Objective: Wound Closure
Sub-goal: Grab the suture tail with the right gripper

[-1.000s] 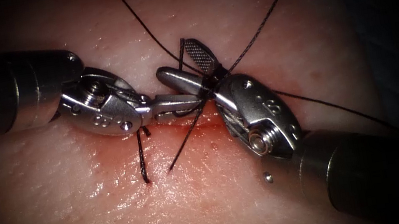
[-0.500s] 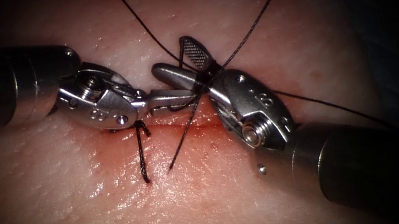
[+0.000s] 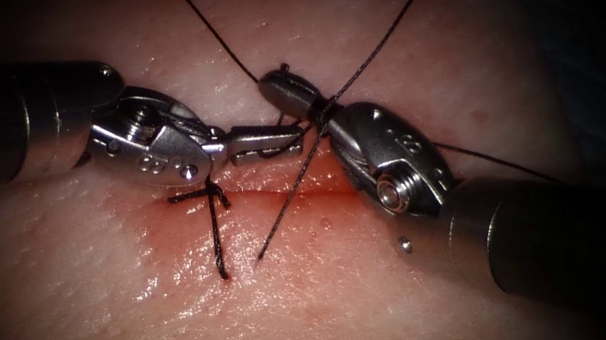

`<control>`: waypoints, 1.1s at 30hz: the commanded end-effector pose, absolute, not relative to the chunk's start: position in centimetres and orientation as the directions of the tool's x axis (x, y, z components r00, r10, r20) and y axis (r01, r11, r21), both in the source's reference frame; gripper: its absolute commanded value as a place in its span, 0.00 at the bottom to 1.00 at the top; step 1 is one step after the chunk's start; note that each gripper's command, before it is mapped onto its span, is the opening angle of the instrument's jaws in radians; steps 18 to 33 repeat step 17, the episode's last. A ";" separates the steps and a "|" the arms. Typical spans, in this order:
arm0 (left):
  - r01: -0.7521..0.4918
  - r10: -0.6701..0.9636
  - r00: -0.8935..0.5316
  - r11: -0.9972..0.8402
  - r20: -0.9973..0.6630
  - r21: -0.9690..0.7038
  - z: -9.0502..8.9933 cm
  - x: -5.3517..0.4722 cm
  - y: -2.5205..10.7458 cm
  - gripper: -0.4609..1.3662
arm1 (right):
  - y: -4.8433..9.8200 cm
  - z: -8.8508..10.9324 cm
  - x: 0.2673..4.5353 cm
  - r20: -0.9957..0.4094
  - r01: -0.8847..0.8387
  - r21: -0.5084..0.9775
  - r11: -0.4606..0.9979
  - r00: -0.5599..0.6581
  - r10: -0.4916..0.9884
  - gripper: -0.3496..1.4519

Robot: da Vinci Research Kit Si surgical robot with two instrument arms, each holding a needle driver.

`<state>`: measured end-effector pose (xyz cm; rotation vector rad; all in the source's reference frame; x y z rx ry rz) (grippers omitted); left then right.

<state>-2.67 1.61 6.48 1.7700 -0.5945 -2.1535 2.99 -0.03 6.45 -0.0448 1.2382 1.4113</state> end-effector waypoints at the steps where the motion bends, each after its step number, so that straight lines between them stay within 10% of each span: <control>1: -0.030 -0.471 -0.202 -0.873 -0.859 0.486 6.5 -2.66 1.6 0.06 | 0.0 6.4 2.99 -0.653 -0.741 0.620 0.260 -0.304 0.693 0.00; 33: -0.028 -0.470 -0.198 -0.875 -0.860 0.484 6.5 -2.63 1.6 0.06 | -0.1 6.4 3.02 -0.655 -0.733 0.626 0.267 -0.308 0.690 0.00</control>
